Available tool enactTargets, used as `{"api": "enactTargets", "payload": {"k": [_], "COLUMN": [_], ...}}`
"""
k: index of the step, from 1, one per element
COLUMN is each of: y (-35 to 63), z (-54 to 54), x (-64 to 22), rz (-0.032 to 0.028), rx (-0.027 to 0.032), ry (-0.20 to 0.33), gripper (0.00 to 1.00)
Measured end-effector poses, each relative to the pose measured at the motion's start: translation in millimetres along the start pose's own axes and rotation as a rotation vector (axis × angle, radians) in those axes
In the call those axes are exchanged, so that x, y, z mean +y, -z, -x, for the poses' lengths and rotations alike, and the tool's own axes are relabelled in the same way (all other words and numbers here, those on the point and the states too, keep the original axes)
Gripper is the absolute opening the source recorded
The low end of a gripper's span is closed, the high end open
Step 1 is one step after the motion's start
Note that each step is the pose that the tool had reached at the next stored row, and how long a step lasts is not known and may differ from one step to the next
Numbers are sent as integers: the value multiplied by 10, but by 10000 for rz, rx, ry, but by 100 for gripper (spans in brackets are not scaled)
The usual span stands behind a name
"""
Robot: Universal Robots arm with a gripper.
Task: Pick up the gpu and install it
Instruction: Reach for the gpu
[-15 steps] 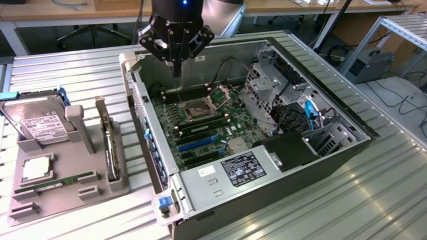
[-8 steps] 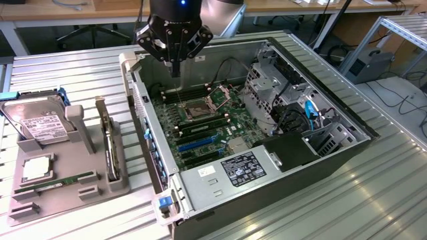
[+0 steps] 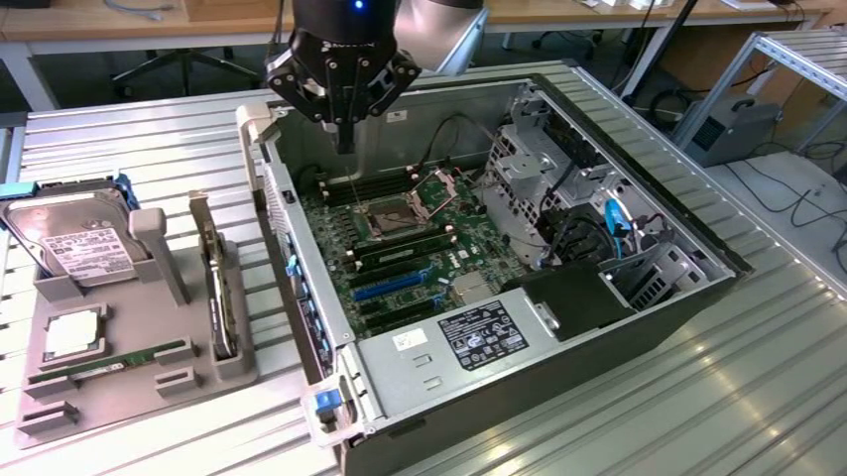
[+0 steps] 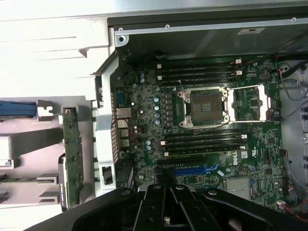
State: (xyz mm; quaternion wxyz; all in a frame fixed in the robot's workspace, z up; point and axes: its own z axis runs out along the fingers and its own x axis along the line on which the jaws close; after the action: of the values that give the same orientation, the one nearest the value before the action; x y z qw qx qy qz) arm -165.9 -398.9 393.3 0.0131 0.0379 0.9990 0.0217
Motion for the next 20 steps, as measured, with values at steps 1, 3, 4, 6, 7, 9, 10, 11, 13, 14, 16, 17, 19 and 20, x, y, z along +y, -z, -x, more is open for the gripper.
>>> {"api": "enactTargets", "payload": {"k": [1, 3, 4, 6, 7, 9, 10, 11, 13, 14, 16, 17, 19, 20], "y": [0, 0, 0, 0, 1, 1, 1, 1, 1, 1, 2, 2, 2, 2], "z": [-3, -10, -13, -20, -25, -33, -37, -40, -47, -50, -56, -59, -66, -69], "x": [0, -1, -1, -1, -2, -2, -3, -3, -3, -4, -4, -4, -5, -5], "rz": [0, 0, 0, 0, 0, 0, 0, 0, 0, 0, 0, 0, 0, 0], "rx": [0, 0, 0, 0, 0, 0, 0, 0, 0, 0, 0, 0, 0, 0], "ry": [0, 0, 0, -1, 0, -1, 0, 0, 0, 1, 0, 0, 0, 0], "gripper": [11, 11, 11, 11, 11, 11, 11, 11, 11, 11, 11, 11, 11, 11]}}
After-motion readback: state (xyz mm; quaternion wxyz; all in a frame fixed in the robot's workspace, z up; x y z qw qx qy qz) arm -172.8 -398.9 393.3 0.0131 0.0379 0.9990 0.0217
